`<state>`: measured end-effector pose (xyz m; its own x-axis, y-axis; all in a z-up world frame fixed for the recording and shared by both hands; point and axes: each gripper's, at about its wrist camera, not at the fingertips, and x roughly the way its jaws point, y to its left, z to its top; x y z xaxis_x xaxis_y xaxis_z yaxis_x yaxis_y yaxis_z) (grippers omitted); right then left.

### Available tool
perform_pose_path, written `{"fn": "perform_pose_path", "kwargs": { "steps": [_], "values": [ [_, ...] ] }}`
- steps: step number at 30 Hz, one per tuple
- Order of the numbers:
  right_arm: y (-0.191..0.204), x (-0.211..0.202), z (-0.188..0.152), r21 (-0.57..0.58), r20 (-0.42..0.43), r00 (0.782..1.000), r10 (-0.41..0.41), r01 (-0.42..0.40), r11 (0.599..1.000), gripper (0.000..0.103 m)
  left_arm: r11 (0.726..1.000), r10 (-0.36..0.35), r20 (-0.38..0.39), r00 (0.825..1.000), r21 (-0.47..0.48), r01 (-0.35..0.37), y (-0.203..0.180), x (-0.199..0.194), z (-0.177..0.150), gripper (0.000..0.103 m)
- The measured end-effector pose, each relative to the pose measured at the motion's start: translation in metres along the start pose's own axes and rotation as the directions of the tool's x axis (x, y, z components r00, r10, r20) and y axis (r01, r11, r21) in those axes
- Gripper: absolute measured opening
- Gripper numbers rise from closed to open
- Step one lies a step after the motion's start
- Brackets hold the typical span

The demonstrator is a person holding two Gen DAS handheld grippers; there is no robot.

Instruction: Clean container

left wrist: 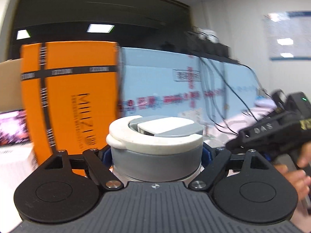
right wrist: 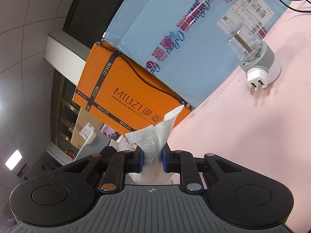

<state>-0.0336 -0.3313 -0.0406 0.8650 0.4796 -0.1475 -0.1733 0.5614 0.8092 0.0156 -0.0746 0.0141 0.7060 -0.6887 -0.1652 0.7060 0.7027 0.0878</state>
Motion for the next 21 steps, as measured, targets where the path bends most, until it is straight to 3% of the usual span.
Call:
{"fn": "perform_pose_path", "kwargs": {
  "steps": [3, 7, 9, 11, 15, 19, 21],
  "values": [
    [-0.004, 0.001, 0.001, 0.017, 0.002, 1.0, -0.003, 0.003, 1.0, 0.018, 0.999, -0.034, -0.013, 0.999, 0.01, 0.034, 0.002, 0.004, 0.003, 0.08],
    [-0.007, 0.002, 0.001, 0.023, 0.009, 1.0, -0.008, 0.008, 1.0, 0.018, 1.0, 0.02, 0.026, 0.999, -0.007, -0.02, -0.001, 0.004, -0.005, 0.093],
    [-0.007, 0.001, 0.003, 0.02, 0.018, 1.0, -0.011, 0.01, 1.0, 0.018, 0.999, 0.042, 0.04, 0.998, 0.011, -0.043, -0.005, 0.001, -0.008, 0.093],
    [-0.008, -0.001, 0.005, 0.012, 0.039, 0.999, -0.015, 0.015, 1.0, 0.018, 0.999, 0.045, 0.064, 0.997, 0.016, -0.046, -0.006, -0.004, -0.008, 0.103],
    [-0.012, -0.005, 0.007, 0.023, 0.074, 0.997, -0.016, 0.015, 1.0, 0.018, 0.999, 0.04, 0.119, 0.992, -0.013, -0.038, 0.0, -0.017, -0.005, 0.103],
    [-0.01, -0.008, 0.008, 0.064, 0.115, 0.993, 0.001, -0.009, 0.998, 0.018, 0.992, 0.07, 0.182, 0.981, -0.116, -0.05, 0.017, -0.032, 0.007, 0.103],
    [-0.001, -0.009, 0.008, 0.09, 0.141, 0.989, 0.053, -0.066, 0.994, 0.018, 0.983, 0.106, 0.209, 0.972, -0.17, -0.07, 0.026, -0.04, 0.013, 0.103]
  ]
}}
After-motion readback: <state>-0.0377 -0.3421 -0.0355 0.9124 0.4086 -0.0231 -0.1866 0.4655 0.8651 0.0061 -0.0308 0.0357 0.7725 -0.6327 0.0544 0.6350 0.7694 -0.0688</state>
